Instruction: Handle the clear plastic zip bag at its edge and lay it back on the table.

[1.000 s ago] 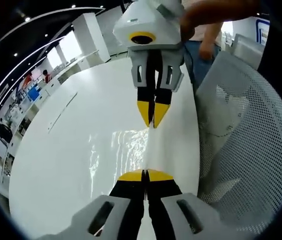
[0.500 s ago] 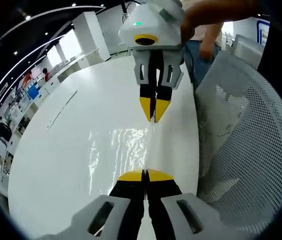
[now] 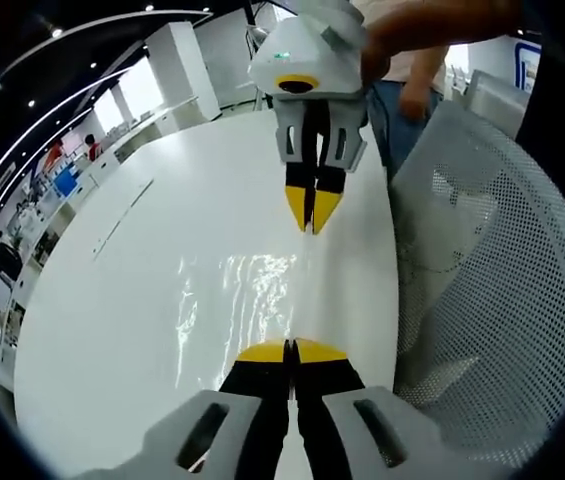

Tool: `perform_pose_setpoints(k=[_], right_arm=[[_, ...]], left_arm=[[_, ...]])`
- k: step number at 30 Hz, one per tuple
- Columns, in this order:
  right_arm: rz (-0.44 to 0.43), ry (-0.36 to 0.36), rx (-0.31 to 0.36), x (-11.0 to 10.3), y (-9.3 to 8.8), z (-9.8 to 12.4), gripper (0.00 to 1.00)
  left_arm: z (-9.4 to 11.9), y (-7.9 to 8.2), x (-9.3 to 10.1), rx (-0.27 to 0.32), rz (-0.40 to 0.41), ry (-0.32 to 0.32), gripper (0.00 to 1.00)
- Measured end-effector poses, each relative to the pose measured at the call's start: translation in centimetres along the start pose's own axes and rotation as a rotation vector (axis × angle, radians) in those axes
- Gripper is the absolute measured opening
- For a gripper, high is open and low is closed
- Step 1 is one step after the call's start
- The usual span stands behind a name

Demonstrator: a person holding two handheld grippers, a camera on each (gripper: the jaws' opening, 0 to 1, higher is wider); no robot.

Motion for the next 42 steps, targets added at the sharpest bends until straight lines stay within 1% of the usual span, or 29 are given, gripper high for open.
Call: perform_pose_setpoints(k=[2,3,9,11,13,17,21,22,23,24,25,26,27,29,33,38,42], right_arm=[[-0.004,0.007,0.006,0.0,-0.1,0.0,0.00],[-0.020,0.005,0.008,-0.1,-0.1,0.0,0.00],[-0.019,0.002,-0.001,-0.2,0.0,0.0,0.00],[-0.053,0.011,-0.002,-0.3,0.0,0.1,0.00],[-0.056,0.001,0.002,-0.2,0.1,0.2,0.00],[-0.078,0.007,-0.004,0.0,-0.1,0.3,0.00],[-0.095,0.021,-0.008,-0.3,0.0,0.4,0.00],[-0.075,0.018,-0.001,-0.2,0.1,0.5,0.00],[-0.023,-0.003,0.027,0.0,0.3,0.5,0.01],[-0.020,-0.001,0.041,0.0,0.3,0.5,0.01],[-0.033,0.008,0.046,0.0,0.3,0.6,0.02],[-0.039,0.016,0.068,0.1,0.5,0.6,0.04],[-0.048,0.011,0.088,0.2,0.6,0.6,0.06],[-0.054,0.013,0.107,0.2,0.9,0.7,0.09],[-0.044,0.024,0.120,0.2,1.3,0.8,0.08],[-0.048,0.030,0.158,0.1,2.2,0.9,0.08],[-0.052,0.037,0.161,0.1,2.6,0.5,0.08]], left_arm=[[0.0,0.0,0.1,0.006,0.010,-0.002,0.00],[0.0,-0.1,0.1,0.003,0.005,-0.001,0.00],[-0.1,0.1,0.3,0.007,-0.016,-0.002,0.00],[-0.1,0.1,0.2,0.012,-0.020,0.009,0.00],[-0.1,0.1,0.1,0.011,-0.019,0.012,0.00],[-0.2,0.0,0.3,0.010,-0.032,0.009,0.00],[-0.2,-0.1,0.3,0.014,-0.053,0.009,0.00],[-0.1,-0.2,0.4,0.017,-0.064,0.008,0.00],[-0.1,-0.2,0.4,0.017,-0.065,0.007,0.00],[0.0,-0.2,0.5,0.017,-0.072,0.009,0.00],[0.0,-0.3,0.5,0.021,-0.078,0.012,0.00],[0.0,-0.3,0.5,0.026,-0.078,0.011,0.00],[0.0,-0.2,0.6,0.031,-0.080,0.004,0.00],[-0.1,-0.2,0.6,0.028,-0.089,0.006,0.00],[-0.2,-0.2,0.7,0.026,-0.106,-0.001,0.00],[-0.2,-0.2,0.7,0.030,-0.118,-0.003,0.00],[-0.3,-0.2,0.8,0.031,-0.124,-0.003,0.00]])
Point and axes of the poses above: the point that each gripper's makers call its tool centre point, and the gripper's own axes: z roughly backward along the fingers, x roughly to its right, y roughly out of its top, the point moved 10 cm from there along z, roughly backward along the fingers, and after that the axes turned 4 degrees about x, right-handed, at the moved point
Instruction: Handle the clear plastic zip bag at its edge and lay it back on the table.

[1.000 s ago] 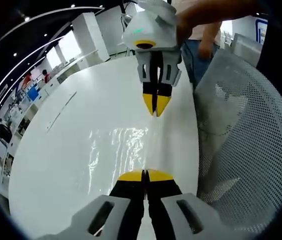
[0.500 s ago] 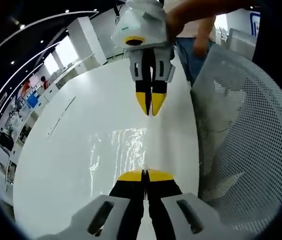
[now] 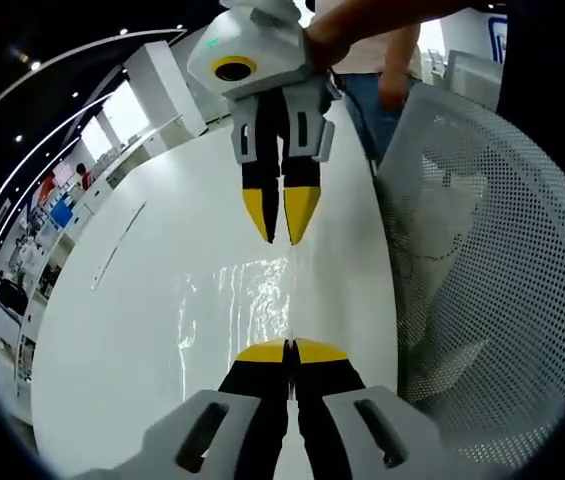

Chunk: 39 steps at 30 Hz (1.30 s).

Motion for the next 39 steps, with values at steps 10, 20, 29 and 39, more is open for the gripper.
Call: perform_pose_setpoints(k=[10,20,29,39], right_arm=[[0.014,0.060,-0.038,-1.3,0.5,-1.9,0.06],[0.005,0.083,-0.034,-1.9,0.5,-3.0,0.03],[-0.032,0.102,-0.054,-2.6,0.3,-3.8,0.00],[-0.055,0.065,-0.082,-2.4,0.9,-3.7,0.00]], left_arm=[[-0.2,0.2,0.3,0.012,-0.039,-0.014,0.00],[0.0,0.1,0.4,0.035,-0.056,-0.009,0.00],[-0.1,-0.1,0.8,0.039,-0.054,-0.030,0.00],[-0.1,0.5,0.5,0.035,-0.044,-0.008,0.14]])
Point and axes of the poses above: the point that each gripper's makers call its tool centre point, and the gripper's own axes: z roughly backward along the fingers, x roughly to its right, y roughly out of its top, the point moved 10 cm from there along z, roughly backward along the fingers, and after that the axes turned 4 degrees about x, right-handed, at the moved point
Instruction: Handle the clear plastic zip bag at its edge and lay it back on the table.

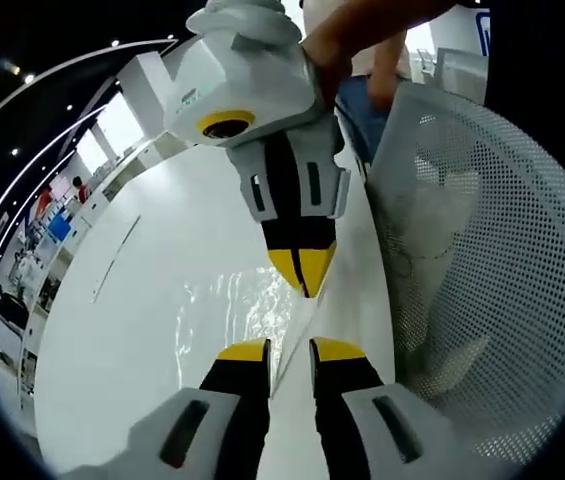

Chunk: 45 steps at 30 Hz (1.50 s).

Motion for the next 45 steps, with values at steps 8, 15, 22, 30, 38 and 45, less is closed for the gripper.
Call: perform_pose_setpoints(k=[8,15,22,30,38,45], right_arm=[[-0.011,-0.016,-0.006,0.6,0.4,-0.3,0.00],[-0.005,-0.026,-0.011,0.7,1.1,-0.3,0.00],[-0.003,-0.049,-0.015,1.1,1.7,0.1,0.00],[-0.018,-0.083,-0.023,1.9,1.6,0.4,0.00],[-0.015,-0.083,-0.004,1.7,2.2,0.6,0.00],[0.000,-0.106,0.031,1.7,3.1,1.5,0.00]], left_arm=[[-0.1,0.6,0.1,0.013,-0.035,-0.010,0.12],[-0.1,0.7,0.6,0.012,-0.061,-0.040,0.12],[-0.2,0.8,0.5,0.012,-0.067,-0.030,0.12],[-0.1,1.3,0.2,0.022,-0.083,0.006,0.08],[-0.3,1.0,0.2,0.008,-0.080,-0.009,0.10],[-0.4,0.9,0.1,-0.008,-0.069,-0.002,0.11]])
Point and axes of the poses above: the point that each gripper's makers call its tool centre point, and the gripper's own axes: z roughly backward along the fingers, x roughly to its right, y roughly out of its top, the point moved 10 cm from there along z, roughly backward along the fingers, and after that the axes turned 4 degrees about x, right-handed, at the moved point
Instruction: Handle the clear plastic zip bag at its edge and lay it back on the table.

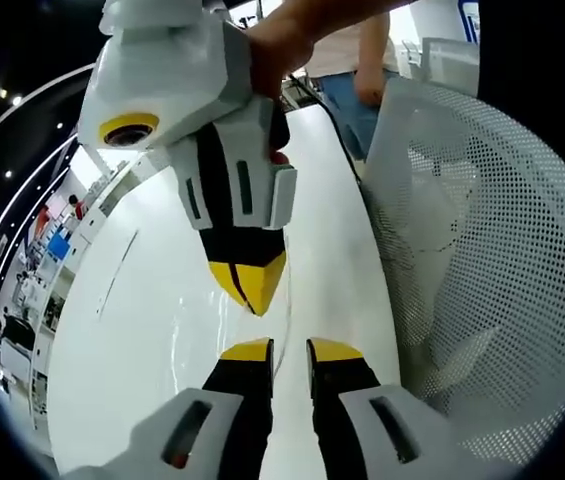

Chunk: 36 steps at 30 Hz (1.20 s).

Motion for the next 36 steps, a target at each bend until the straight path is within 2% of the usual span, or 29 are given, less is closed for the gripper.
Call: perform_pose_setpoints(k=[5,10,14,17,24,32,36], right_arm=[[0.005,-0.037,0.041,0.4,0.4,0.8,0.00],[0.038,-0.094,0.109,0.6,1.2,1.9,0.00],[0.071,-0.137,0.147,0.9,1.8,2.8,0.00],[0.140,-0.190,0.181,1.0,2.3,3.5,0.00],[0.183,-0.259,0.247,0.6,3.3,4.8,0.00],[0.254,-0.326,0.285,0.4,3.7,6.0,0.00],[0.255,-0.350,0.299,0.7,4.0,6.5,0.00]], left_arm=[[0.1,0.0,-0.1,-0.002,0.005,0.007,0.10],[0.1,0.0,-0.2,-0.008,0.005,0.017,0.10],[0.3,0.2,-0.4,-0.004,0.005,0.029,0.10],[0.3,0.3,-0.6,-0.001,0.001,0.041,0.09],[0.5,0.7,-1.1,0.009,0.001,0.088,0.06],[0.5,1.6,-1.2,0.017,0.000,0.106,0.05],[0.7,2.3,-1.6,0.031,-0.004,0.127,0.03]])
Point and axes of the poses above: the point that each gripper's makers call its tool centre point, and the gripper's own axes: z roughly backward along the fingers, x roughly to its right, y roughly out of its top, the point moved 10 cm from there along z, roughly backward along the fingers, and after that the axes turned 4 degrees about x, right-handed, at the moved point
